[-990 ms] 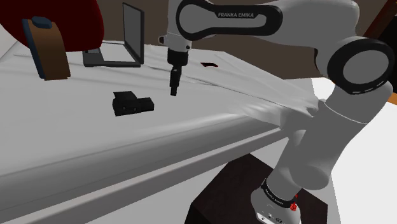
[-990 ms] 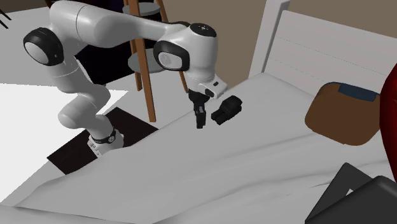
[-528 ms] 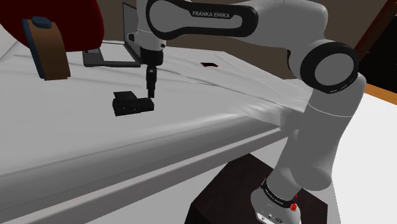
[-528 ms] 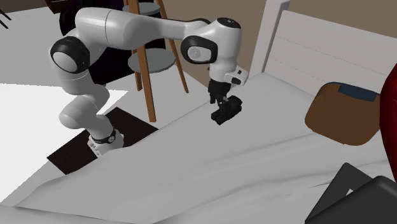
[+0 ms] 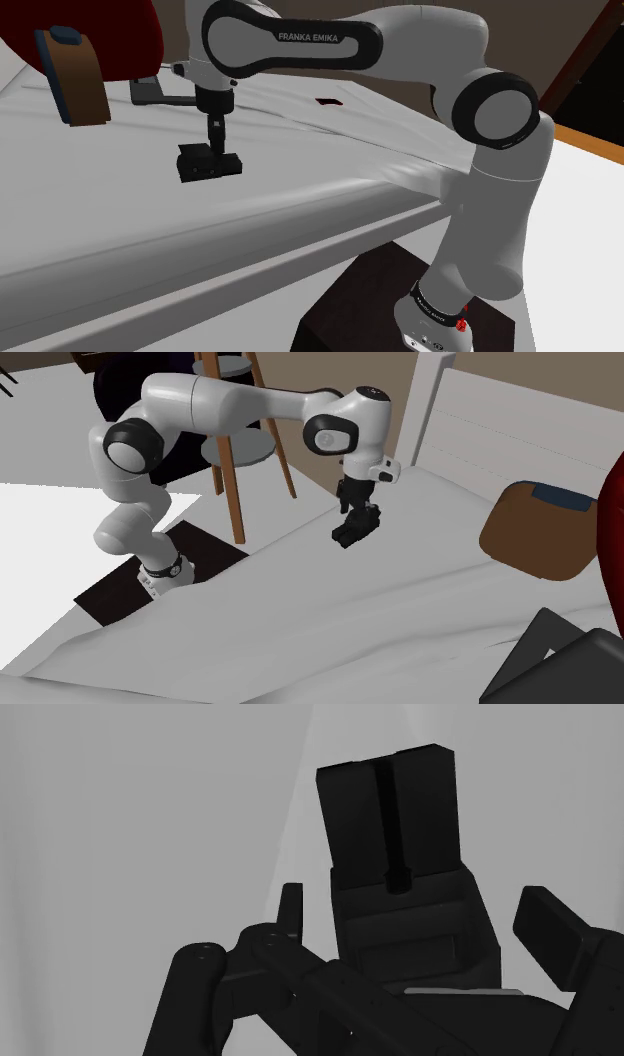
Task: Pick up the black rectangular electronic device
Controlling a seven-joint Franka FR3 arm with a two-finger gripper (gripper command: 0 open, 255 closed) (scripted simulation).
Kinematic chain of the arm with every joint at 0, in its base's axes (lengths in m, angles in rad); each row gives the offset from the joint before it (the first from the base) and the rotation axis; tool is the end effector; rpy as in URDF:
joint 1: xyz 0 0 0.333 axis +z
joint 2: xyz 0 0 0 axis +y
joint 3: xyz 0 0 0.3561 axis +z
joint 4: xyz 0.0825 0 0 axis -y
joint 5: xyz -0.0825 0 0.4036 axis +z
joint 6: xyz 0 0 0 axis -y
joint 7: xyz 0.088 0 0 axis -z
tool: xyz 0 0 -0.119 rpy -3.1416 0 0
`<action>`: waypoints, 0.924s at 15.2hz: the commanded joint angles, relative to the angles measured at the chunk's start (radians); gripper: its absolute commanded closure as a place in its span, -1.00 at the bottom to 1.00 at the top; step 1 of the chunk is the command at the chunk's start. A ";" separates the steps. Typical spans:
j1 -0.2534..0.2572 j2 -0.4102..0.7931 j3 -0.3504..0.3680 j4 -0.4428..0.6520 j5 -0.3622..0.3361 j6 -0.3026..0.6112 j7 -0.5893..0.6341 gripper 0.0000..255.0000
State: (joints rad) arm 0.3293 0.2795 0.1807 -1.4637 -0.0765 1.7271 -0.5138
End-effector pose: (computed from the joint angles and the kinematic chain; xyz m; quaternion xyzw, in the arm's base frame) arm 0.5999 0.3090 0.5467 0.8703 0.4923 -0.0058 0.0129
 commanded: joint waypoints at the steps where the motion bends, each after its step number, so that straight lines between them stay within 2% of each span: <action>1: 0.000 0.001 0.000 -0.026 -0.001 0.027 0.002 -1.00; 5: 0.000 0.001 0.000 -0.048 -0.001 0.049 0.003 -1.00; 6: 0.000 -0.001 0.000 -0.050 -0.001 0.050 0.003 1.00; 14: 0.000 0.000 0.000 -0.050 -0.001 0.050 0.003 1.00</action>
State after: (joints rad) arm 0.3288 0.2792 0.1807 -1.5136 -0.0773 1.7768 -0.5112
